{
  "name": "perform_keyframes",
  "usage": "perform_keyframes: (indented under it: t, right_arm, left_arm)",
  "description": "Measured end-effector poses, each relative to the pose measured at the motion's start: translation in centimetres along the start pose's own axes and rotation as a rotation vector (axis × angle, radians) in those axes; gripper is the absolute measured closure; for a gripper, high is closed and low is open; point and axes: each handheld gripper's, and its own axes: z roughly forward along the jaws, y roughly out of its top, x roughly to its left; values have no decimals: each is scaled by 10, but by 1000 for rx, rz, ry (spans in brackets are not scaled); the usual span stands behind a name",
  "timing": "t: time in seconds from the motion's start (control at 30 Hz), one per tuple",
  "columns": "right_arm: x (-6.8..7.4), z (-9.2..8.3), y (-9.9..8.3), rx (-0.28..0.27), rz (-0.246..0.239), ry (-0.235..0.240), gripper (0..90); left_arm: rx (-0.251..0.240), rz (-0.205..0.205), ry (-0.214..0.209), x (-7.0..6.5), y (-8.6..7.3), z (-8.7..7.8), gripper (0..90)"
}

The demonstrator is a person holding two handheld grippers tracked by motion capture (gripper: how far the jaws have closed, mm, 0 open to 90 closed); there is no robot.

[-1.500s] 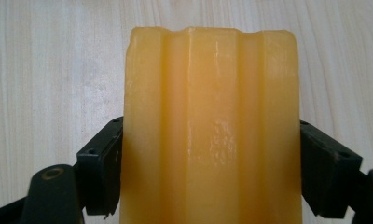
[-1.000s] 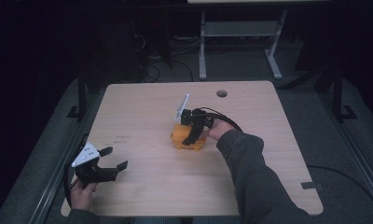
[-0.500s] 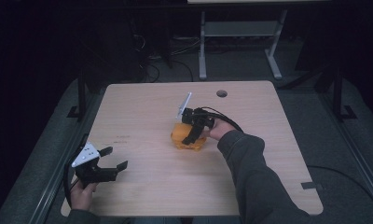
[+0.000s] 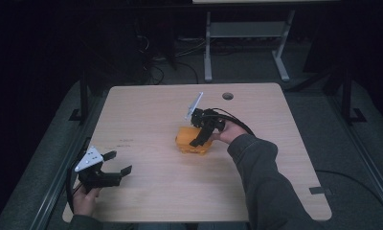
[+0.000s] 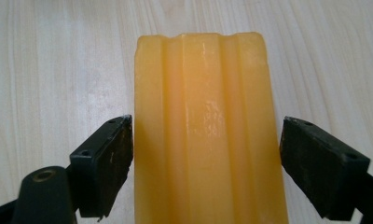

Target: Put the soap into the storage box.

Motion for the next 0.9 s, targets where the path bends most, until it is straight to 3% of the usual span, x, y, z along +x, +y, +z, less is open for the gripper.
perform_keyframes:
  t: [0.9]
  right_arm:
    - [4, -23, -11, -43, 23, -31, 176]
  left_arm:
    - [5, 5, 3, 0, 0, -1, 141]
